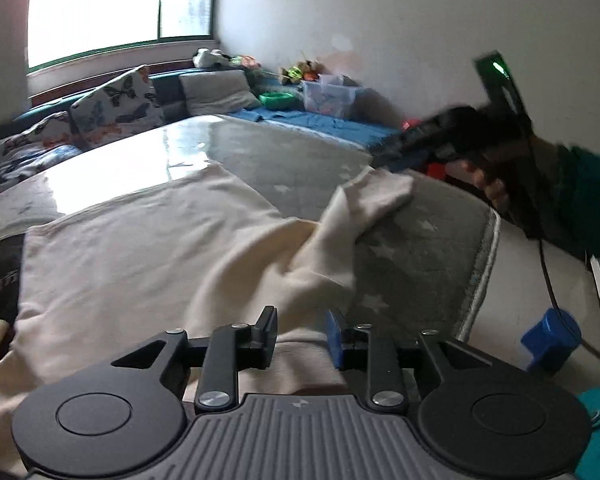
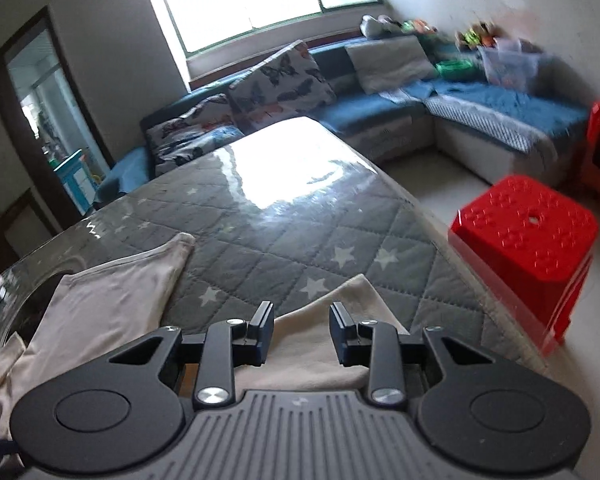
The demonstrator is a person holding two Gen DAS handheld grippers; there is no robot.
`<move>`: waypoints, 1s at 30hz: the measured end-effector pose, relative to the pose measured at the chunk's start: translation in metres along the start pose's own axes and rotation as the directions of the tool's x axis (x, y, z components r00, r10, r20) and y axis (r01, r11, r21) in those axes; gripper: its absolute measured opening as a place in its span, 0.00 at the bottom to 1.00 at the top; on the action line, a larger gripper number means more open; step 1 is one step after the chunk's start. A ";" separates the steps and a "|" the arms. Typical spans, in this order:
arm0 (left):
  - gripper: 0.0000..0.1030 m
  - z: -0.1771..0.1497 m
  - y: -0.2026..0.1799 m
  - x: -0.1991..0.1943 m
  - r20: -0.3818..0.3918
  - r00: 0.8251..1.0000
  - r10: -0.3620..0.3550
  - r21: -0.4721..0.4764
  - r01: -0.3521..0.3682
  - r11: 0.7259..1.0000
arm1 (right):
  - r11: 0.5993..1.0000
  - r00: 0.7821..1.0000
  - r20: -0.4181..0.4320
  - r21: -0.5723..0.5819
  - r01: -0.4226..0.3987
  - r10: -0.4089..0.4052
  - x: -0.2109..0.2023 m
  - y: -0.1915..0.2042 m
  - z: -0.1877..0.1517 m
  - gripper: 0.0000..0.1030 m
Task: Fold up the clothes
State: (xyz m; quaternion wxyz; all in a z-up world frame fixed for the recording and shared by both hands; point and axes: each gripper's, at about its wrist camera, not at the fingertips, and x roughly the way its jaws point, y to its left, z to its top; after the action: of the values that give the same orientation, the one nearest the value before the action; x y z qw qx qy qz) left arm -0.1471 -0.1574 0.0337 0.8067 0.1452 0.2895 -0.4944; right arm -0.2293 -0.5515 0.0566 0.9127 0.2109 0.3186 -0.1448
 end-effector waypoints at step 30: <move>0.34 -0.010 -0.011 0.017 -0.019 0.998 -0.059 0.007 0.059 0.998 | 0.993 0.966 0.253 -0.097 0.071 -0.044 -0.032 0.033 0.036 0.00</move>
State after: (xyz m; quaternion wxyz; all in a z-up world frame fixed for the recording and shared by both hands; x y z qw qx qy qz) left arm -0.1542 -0.1698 0.0161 0.7884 0.1442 0.2992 -0.5178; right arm -0.2220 -0.5357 0.1121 0.9509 0.1333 0.2138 -0.1797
